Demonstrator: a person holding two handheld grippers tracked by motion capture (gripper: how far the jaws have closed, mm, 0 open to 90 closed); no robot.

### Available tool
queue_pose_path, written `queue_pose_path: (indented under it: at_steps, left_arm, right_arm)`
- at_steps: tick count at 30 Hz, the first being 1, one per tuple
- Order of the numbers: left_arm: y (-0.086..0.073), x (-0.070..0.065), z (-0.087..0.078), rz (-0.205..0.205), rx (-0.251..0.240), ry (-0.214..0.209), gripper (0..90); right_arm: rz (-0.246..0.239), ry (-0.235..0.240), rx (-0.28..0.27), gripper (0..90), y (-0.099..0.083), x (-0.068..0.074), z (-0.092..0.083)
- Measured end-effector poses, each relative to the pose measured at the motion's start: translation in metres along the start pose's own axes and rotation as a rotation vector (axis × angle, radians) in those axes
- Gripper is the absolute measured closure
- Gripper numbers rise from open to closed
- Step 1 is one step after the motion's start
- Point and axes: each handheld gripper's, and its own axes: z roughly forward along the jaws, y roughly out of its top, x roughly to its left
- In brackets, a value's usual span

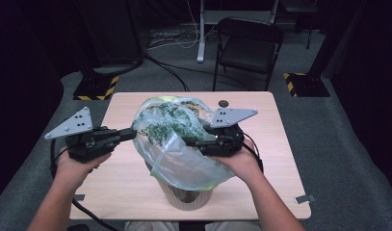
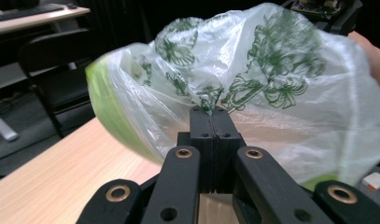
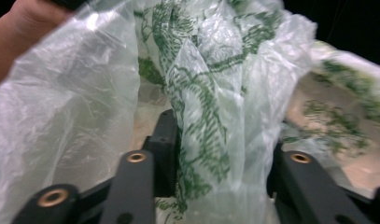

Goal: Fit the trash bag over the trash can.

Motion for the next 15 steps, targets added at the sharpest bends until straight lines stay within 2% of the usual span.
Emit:
queue_pose_path:
  at_steps: [3, 6, 11, 15]
  left_arm:
    - [0.005, 0.000, -0.013, 0.012, 0.010, 0.018, 89.7]
    - [0.008, -0.001, -0.024, 0.022, 0.031, 0.022, 89.7]
    - [0.002, 0.001, -0.033, 0.021, 0.071, 0.024, 89.7]
    - [-0.011, 0.005, -0.034, -0.011, 0.085, 0.020, 89.7]
  right_arm:
    - [-0.003, -0.005, -0.030, 48.4, 0.004, 0.000, -0.005]
    - [-0.014, -0.028, -0.070, 43.8, 0.008, 0.000, -0.017]
    - [-0.015, -0.043, -0.095, 42.0, 0.010, -0.002, -0.032]
    - [-0.009, -0.061, -0.133, 40.7, 0.008, -0.006, -0.047]
